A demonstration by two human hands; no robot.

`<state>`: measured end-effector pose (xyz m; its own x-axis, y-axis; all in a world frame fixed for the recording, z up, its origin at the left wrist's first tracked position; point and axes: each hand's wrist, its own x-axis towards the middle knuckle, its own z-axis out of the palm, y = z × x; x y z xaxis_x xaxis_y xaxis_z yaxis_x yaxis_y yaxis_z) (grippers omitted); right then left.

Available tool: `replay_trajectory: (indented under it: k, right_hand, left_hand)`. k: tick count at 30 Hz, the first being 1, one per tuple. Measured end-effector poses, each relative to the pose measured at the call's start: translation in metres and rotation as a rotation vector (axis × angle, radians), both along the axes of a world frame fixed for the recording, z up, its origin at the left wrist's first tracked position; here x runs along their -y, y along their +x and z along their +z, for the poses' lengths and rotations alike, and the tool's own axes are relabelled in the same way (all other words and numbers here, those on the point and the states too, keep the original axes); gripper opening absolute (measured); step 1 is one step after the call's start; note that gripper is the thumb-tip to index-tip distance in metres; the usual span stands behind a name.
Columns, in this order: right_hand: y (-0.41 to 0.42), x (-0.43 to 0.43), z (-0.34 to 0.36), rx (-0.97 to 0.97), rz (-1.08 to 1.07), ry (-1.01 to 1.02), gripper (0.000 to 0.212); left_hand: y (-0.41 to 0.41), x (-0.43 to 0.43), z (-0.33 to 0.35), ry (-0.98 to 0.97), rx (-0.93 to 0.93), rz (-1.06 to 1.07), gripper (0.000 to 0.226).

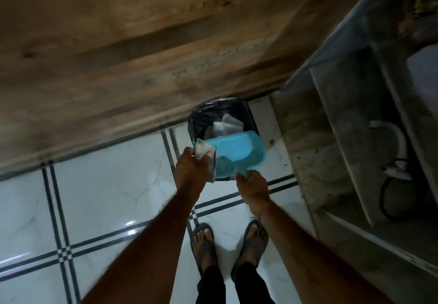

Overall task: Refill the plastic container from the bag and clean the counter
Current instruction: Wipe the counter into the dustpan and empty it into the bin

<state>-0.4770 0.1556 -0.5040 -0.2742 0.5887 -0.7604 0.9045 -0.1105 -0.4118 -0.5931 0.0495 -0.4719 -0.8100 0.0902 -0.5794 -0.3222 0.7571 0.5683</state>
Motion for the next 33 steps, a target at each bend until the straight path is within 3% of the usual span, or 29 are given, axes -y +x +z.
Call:
replay_trajectory:
  k: [11,15,19,25,33]
  right_hand:
    - [-0.002,0.006,-0.024,-0.169,0.085,0.083,0.041]
    - [-0.007,0.003,-0.051,-0.185,0.064,0.074,0.055]
    - [-0.007,0.002,-0.083,-0.137,0.055,-0.025,0.033]
    - [-0.006,0.001,-0.105,-0.184,0.048,-0.105,0.036]
    - [0.012,0.004,-0.105,-0.247,0.035,-0.085,0.033]
  left_hand:
    - [0.002,-0.003,-0.019,0.069,-0.015,0.078,0.027]
    - [-0.003,-0.010,-0.033,0.103,-0.087,0.062,0.032]
    - [-0.006,-0.015,-0.047,0.129,-0.131,0.062,0.041]
    - [-0.004,-0.022,-0.054,0.175,-0.165,0.068,0.023]
    - [0.012,-0.021,-0.049,0.182,-0.214,0.040,0.035]
